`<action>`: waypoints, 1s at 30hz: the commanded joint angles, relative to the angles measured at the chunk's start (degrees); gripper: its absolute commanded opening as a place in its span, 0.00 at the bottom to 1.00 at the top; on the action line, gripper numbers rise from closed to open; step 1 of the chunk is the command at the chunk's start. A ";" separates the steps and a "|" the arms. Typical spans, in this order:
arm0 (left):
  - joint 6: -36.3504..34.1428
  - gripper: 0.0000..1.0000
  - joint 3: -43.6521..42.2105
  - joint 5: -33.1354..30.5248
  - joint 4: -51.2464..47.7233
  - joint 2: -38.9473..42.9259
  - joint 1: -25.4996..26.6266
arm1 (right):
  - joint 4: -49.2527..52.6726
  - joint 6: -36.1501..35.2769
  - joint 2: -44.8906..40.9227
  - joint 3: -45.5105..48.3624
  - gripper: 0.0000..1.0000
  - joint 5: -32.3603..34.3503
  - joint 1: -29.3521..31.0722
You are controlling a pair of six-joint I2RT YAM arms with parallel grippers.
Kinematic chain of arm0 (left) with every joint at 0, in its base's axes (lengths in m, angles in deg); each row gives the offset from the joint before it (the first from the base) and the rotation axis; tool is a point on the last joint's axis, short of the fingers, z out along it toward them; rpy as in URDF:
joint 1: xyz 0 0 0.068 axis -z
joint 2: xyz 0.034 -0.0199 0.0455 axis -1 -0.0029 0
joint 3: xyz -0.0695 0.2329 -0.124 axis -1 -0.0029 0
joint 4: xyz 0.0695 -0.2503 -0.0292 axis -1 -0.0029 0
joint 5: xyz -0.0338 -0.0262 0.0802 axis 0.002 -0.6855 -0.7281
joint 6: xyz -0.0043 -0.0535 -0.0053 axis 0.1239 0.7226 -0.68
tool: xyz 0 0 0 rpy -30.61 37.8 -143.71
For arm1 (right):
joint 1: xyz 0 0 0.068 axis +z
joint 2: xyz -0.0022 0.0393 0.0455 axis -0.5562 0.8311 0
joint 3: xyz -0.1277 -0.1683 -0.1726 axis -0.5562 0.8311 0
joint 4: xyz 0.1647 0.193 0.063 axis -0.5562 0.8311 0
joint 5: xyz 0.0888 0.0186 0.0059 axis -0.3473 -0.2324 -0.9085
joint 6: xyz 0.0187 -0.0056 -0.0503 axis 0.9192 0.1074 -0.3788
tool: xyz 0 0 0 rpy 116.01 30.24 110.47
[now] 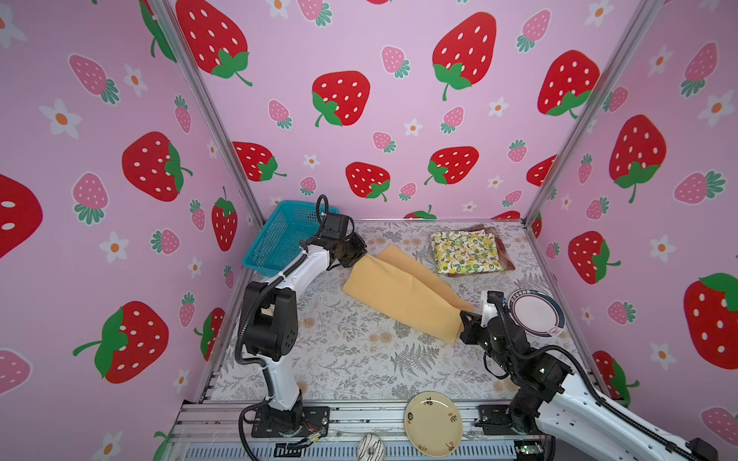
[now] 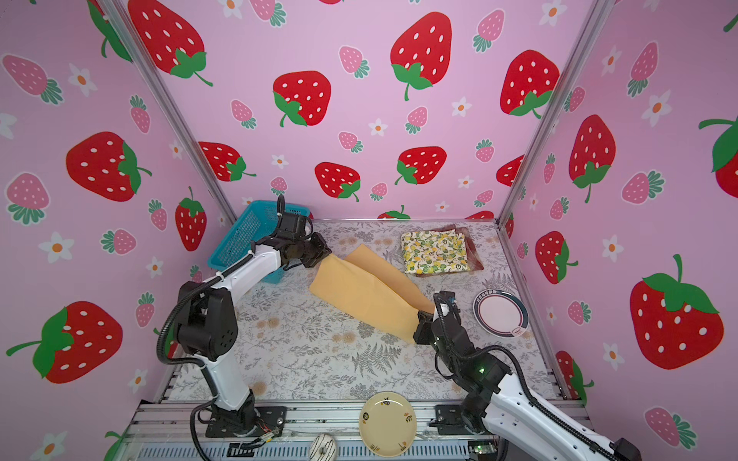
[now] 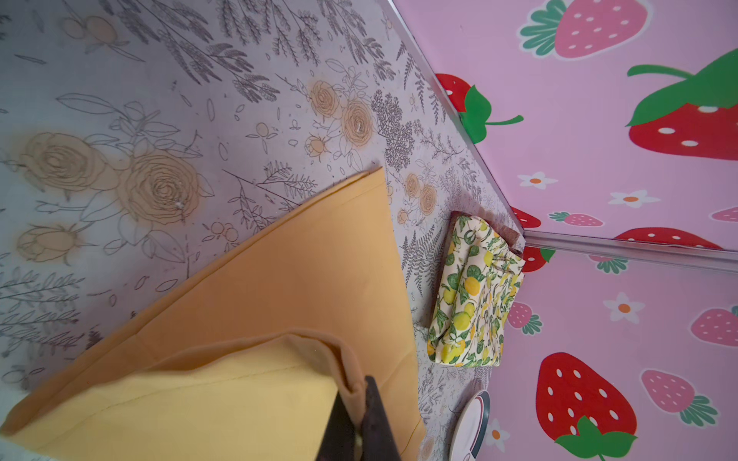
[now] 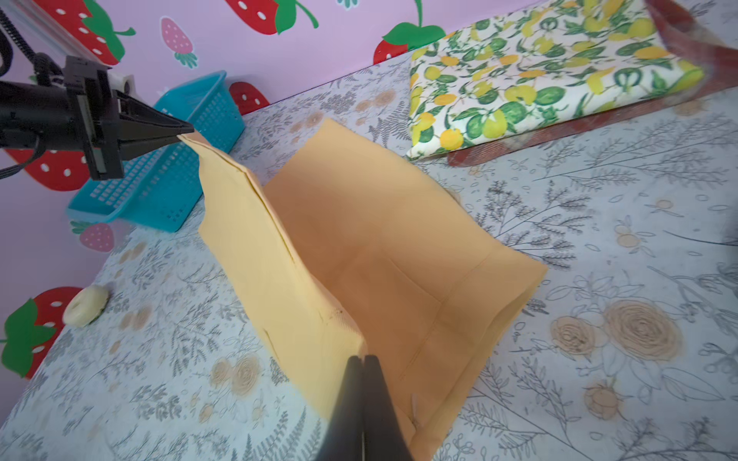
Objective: Fold and stack the skirts
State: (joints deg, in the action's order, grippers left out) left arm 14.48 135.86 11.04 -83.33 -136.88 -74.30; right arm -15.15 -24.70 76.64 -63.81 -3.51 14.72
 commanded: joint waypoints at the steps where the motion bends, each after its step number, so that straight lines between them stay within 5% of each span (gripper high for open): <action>1: 0.87 0.00 4.81 0.28 -0.04 -2.93 0.42 | -1.74 0.51 1.82 0.57 0.00 3.52 -2.14; 30: -3.38 0.00 37.79 1.14 -9.94 -30.70 4.17 | -15.50 -6.57 26.14 -0.16 0.00 -8.36 -22.56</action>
State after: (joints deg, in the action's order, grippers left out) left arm 11.57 170.28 12.29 -92.42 -166.72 -70.00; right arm -28.70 -30.41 101.02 -63.41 -11.40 -6.90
